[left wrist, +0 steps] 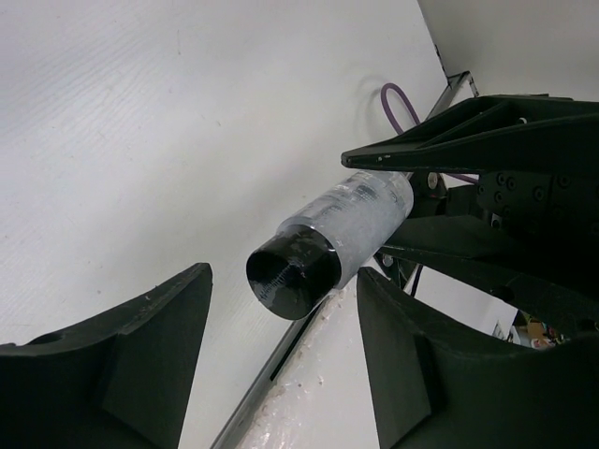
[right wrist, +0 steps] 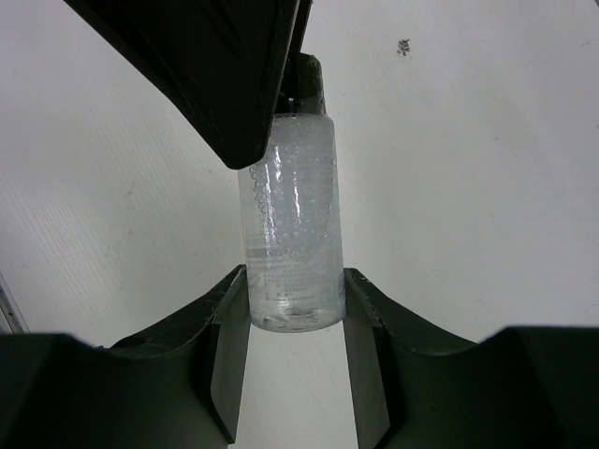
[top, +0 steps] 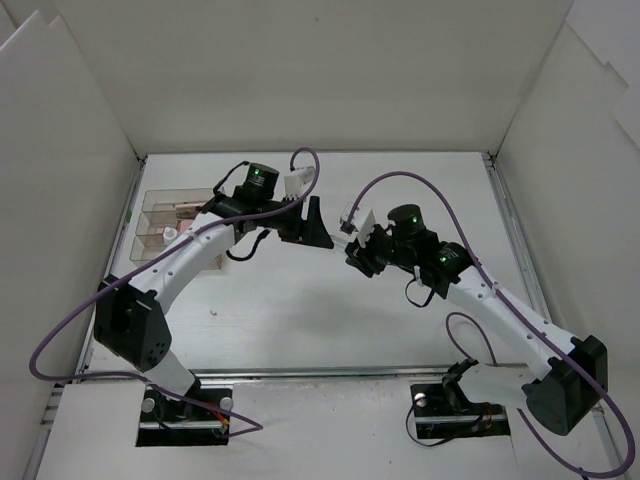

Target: Organize the makeup

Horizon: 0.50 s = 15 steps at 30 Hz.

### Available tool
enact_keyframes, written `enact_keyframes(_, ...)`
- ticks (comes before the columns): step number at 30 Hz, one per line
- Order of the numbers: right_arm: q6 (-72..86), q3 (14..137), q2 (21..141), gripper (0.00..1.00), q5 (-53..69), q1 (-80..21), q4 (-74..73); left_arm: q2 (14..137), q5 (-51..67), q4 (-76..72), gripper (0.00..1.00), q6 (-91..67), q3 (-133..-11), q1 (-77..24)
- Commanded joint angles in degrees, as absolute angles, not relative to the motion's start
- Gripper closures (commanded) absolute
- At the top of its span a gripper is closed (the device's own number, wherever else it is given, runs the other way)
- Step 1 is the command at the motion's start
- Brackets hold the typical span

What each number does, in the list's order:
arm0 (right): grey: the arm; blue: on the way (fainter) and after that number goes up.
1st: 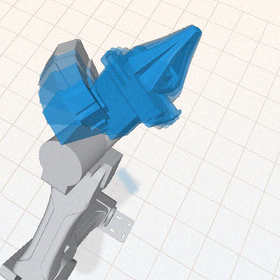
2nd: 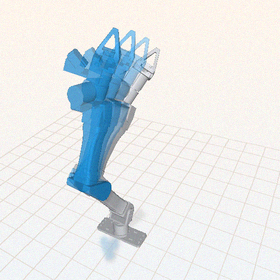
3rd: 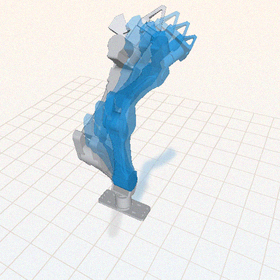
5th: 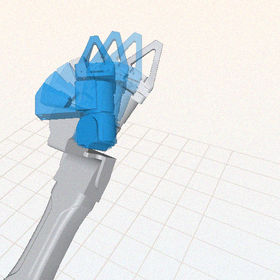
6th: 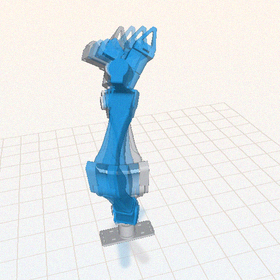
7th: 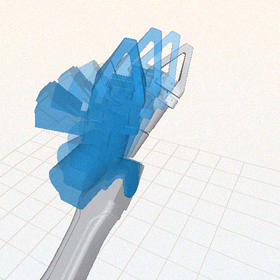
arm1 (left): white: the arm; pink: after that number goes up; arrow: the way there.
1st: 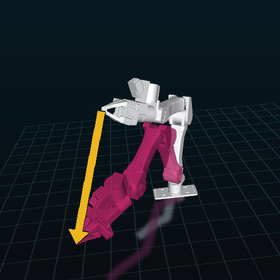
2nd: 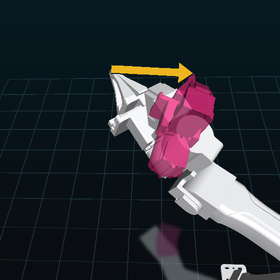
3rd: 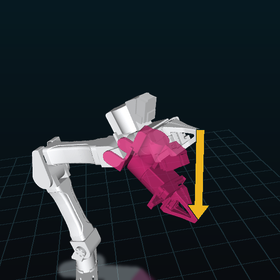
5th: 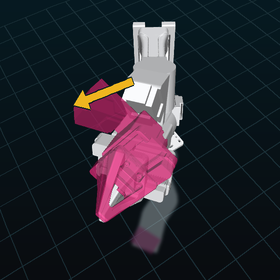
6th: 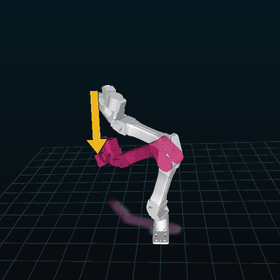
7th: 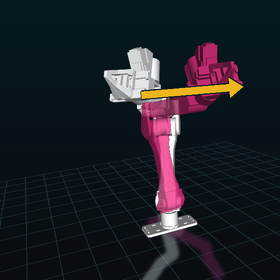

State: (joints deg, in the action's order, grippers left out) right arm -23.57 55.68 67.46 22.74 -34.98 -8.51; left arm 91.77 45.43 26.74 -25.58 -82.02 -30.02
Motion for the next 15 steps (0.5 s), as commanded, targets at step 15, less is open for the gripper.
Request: enact_keyframes(15, -22.5, 53.79, 63.28, 1.0, 24.87, -35.33, -0.79, 90.0, 59.85, 12.13, 0.42, -27.33, -78.14, -29.53)
